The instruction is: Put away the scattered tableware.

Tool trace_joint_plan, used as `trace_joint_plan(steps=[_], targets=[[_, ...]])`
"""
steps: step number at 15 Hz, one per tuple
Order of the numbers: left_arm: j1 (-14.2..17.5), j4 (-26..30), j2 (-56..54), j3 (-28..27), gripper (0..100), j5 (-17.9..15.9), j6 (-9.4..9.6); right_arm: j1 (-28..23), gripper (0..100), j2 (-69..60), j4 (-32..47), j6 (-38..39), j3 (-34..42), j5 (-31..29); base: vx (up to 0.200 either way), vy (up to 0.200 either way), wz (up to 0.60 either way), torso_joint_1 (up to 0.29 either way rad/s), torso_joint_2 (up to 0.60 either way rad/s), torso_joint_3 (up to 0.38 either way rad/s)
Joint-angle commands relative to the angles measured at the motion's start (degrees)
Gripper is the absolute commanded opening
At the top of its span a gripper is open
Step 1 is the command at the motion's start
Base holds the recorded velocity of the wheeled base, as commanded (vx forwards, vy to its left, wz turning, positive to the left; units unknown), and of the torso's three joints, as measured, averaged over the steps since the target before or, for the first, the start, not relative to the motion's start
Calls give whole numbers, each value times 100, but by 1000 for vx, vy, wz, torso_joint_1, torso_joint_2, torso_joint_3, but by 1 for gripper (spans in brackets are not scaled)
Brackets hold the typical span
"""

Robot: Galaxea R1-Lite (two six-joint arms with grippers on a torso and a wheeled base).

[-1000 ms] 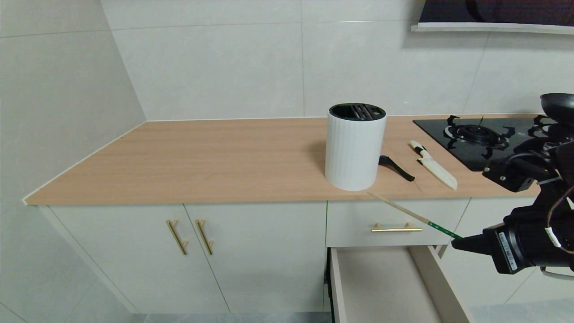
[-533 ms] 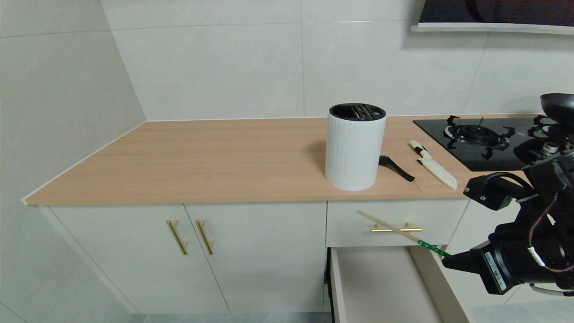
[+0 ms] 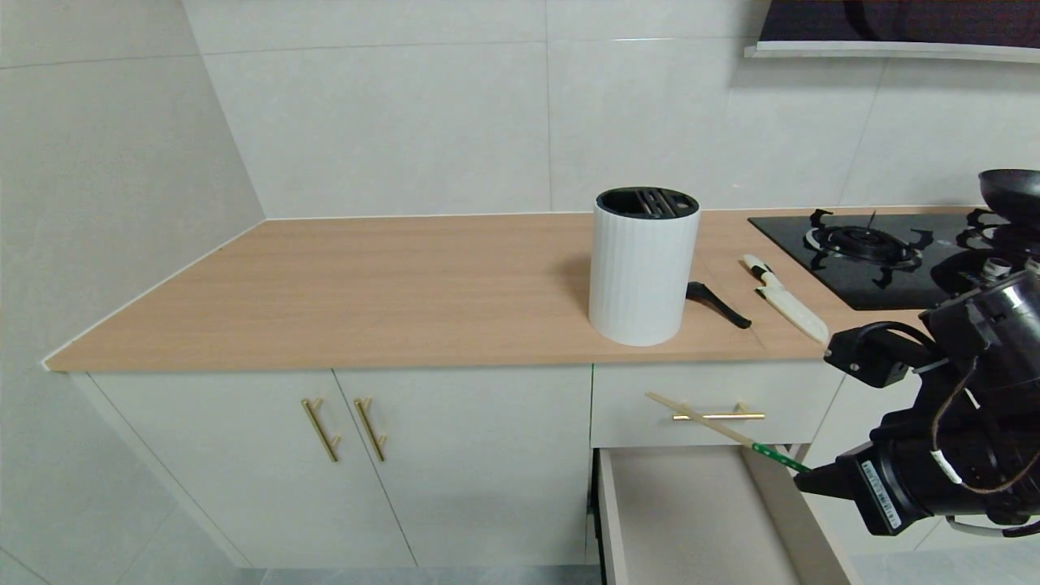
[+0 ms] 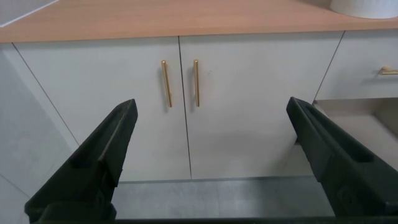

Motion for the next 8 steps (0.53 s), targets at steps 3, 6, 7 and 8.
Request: trace_joint_plan(steps=[3,6,7,8], targets=[[0,-1,9,1,100,0,0,0,0,78,-8,-3,13,-5,0,0,0,-86,211,119],[0,-1,9,1,100,0,0,0,0,166,-8,5,13,-5,0,0,0,-198,455,261],[0,-1,9,1,100,0,0,0,0,184,-8,5,13,-5,0,0,0,-203,481,281],[0,-1,9,1,100,0,0,0,0,192,-8,5,13,-5,0,0,0,-198,486,281]])
